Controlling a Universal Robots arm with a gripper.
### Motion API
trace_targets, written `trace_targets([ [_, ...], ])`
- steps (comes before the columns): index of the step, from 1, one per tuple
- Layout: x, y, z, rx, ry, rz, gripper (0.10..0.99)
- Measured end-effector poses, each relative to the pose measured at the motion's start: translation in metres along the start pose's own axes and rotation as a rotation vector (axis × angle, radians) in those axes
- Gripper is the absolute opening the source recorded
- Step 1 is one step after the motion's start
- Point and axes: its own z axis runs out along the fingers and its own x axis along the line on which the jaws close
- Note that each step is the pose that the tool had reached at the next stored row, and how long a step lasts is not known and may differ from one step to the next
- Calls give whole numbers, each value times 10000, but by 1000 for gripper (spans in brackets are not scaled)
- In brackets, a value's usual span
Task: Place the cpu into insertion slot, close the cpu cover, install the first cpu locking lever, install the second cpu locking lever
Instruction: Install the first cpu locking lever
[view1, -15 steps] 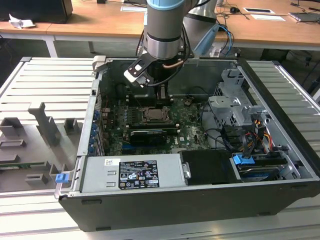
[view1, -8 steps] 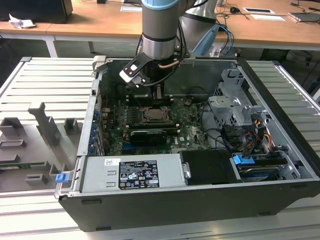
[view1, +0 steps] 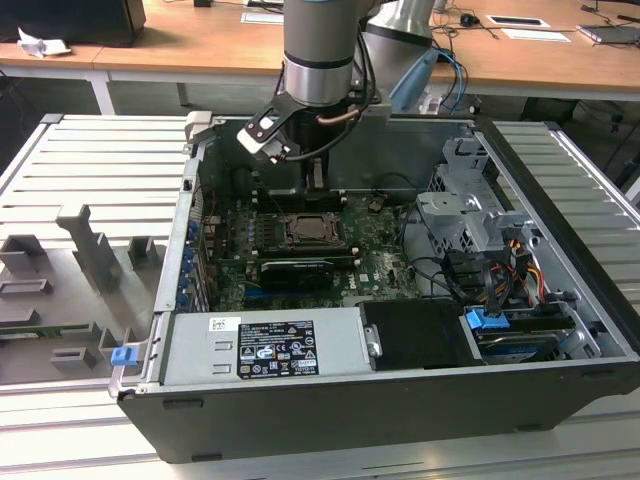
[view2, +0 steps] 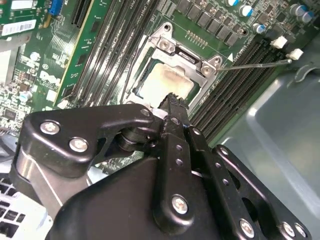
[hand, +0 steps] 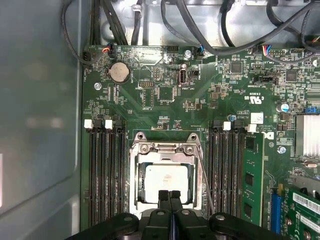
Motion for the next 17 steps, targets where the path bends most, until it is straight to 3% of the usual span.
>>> trace_targets([
  [7,5,6,-265,1,-1,1,106],
  [9,6,6,-276,0,1,-63,106],
  [14,5,6,-276,28,24,-1351,106],
  [17,5,5,-272,36,33,-1799,106],
])
